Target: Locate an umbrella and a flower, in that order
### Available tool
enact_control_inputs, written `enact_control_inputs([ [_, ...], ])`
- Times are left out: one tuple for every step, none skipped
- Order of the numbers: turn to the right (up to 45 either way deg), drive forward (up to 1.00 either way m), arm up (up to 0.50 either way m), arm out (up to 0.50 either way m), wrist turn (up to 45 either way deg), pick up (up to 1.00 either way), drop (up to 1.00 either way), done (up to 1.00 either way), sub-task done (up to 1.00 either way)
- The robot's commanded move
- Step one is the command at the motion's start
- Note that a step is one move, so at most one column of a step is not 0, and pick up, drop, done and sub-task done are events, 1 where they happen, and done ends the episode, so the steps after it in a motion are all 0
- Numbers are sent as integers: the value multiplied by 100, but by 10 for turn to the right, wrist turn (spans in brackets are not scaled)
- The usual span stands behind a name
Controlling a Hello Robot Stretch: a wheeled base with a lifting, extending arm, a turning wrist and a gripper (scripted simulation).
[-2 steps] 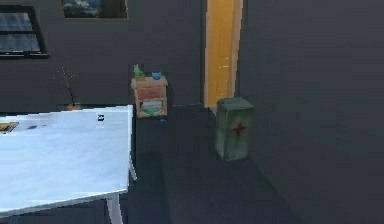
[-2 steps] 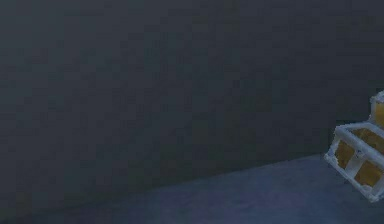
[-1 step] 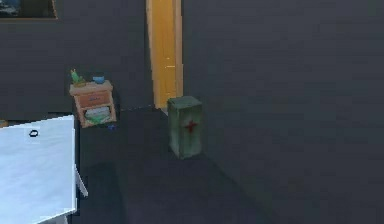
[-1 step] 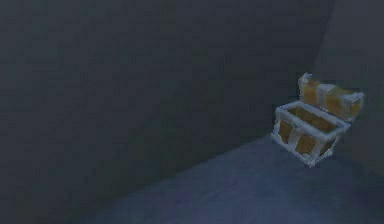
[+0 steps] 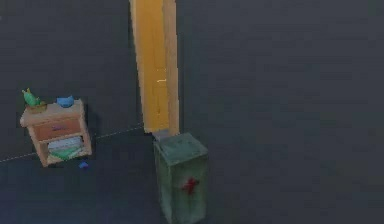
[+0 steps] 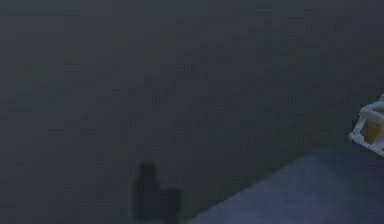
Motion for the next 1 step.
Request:
enact_control_inputs([
  [-450,0,0,0,0,0,0,0,0],
])
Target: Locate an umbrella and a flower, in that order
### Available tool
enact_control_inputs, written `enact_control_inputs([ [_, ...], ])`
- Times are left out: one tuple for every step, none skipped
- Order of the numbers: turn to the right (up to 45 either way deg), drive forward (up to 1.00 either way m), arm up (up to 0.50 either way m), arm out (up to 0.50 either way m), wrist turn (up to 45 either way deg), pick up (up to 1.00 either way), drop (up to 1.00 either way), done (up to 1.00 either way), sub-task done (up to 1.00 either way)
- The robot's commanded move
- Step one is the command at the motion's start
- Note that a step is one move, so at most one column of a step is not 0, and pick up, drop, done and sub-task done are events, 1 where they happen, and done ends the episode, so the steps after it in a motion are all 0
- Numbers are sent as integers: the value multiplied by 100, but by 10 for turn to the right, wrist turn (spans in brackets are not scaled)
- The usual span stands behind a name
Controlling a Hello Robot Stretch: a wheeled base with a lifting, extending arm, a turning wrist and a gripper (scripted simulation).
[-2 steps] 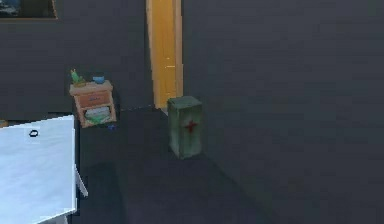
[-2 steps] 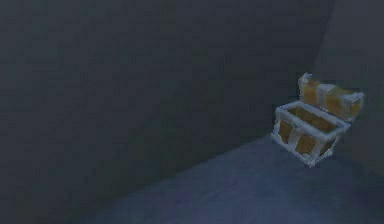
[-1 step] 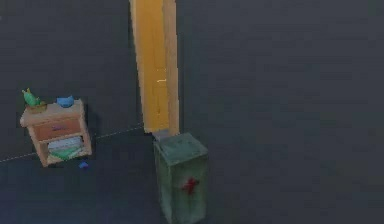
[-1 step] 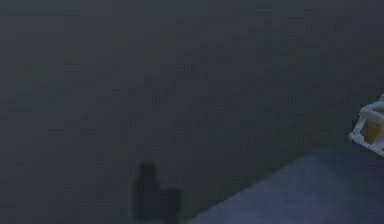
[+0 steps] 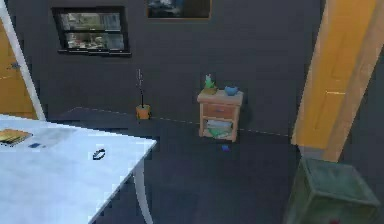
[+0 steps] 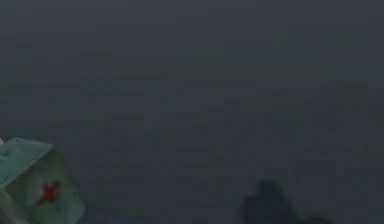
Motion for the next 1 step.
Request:
enact_control_inputs([
  [-450,0,0,0,0,0,0,0,0],
])
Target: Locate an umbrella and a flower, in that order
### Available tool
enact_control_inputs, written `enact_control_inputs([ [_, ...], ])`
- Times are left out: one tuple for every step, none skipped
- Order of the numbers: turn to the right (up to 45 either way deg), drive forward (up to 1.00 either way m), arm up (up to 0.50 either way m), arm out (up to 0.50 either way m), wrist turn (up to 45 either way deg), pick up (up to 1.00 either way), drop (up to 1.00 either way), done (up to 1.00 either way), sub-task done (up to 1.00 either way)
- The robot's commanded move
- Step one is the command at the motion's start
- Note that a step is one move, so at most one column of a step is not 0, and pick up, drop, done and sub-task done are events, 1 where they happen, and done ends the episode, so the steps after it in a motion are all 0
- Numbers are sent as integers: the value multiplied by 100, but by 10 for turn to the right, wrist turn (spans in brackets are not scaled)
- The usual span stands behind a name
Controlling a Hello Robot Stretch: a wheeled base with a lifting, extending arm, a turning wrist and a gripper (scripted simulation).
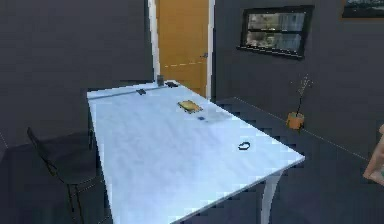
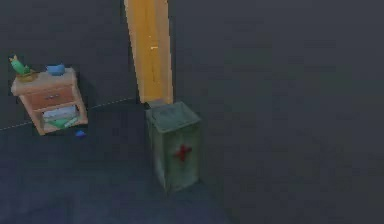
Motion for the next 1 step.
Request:
enact_control_inputs([
  [-420,0,0,0,0,0,0,0,0],
])
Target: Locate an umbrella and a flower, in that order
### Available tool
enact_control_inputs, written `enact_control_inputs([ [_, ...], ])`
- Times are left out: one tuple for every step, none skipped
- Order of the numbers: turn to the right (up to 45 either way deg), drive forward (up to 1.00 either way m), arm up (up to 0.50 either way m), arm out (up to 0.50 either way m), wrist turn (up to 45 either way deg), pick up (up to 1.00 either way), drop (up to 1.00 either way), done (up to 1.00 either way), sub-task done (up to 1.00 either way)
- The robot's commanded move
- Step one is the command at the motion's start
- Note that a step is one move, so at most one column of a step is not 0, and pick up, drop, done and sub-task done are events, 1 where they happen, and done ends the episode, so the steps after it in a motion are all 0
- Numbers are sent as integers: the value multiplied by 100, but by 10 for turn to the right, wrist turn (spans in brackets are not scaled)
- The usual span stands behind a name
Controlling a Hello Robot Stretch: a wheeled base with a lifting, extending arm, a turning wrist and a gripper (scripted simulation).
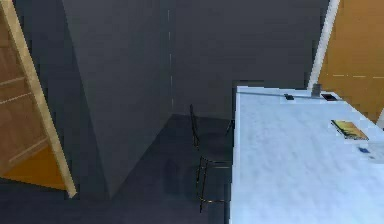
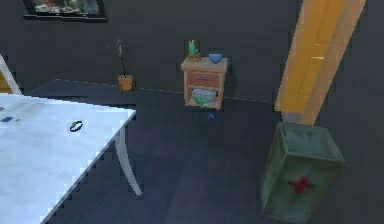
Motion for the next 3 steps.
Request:
enact_control_inputs([
  [0,15,0,0,0,0,0,0,0],
  [450,0,0,0,0,0,0,0,0],
  [450,0,0,0,0,0,0,0,0],
])
